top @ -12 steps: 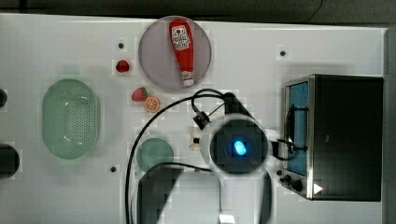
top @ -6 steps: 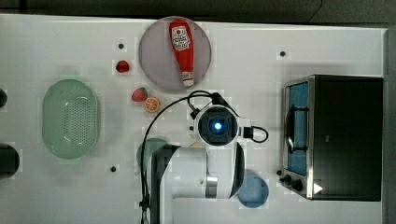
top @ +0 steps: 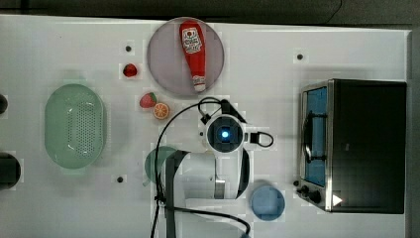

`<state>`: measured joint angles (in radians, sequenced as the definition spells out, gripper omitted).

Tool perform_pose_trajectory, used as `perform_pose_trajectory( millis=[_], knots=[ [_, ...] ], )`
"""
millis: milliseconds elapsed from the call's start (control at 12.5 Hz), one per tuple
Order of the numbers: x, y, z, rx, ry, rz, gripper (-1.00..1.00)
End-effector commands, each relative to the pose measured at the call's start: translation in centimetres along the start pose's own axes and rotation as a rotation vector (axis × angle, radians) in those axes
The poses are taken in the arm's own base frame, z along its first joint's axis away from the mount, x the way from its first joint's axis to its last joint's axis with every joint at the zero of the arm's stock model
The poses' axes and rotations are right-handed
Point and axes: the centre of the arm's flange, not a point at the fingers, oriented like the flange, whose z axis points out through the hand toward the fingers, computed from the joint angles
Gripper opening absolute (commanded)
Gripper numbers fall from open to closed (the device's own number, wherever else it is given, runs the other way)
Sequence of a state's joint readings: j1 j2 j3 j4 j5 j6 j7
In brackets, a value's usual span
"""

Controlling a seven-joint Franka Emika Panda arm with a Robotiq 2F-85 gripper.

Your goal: Pick banana from table and place on oven.

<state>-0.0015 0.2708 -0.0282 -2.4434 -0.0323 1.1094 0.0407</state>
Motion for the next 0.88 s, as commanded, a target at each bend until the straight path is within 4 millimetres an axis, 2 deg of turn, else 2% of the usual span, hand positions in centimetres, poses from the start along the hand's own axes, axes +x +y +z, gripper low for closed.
perform_pose_trajectory(
  millis=[80,160,400,640,800,880],
  knots=[
    [0.5,1.0,2.2,0.005,0.002,0.060,1.00],
    [0.4,1.1,2.9,0.005,0.003,0.060,0.93],
    [0.2,1.1,4.0,0.008,0.005,0.057,0.18],
    [0.3,0.7,3.6,0.025,0.021,0.053,-0.48],
    [0.6,0.3,2.6,0.042,0.036,0.053,-0.48],
    [1.2,-0.3,1.0,0.069,0.060,0.055,-0.48]
  ],
)
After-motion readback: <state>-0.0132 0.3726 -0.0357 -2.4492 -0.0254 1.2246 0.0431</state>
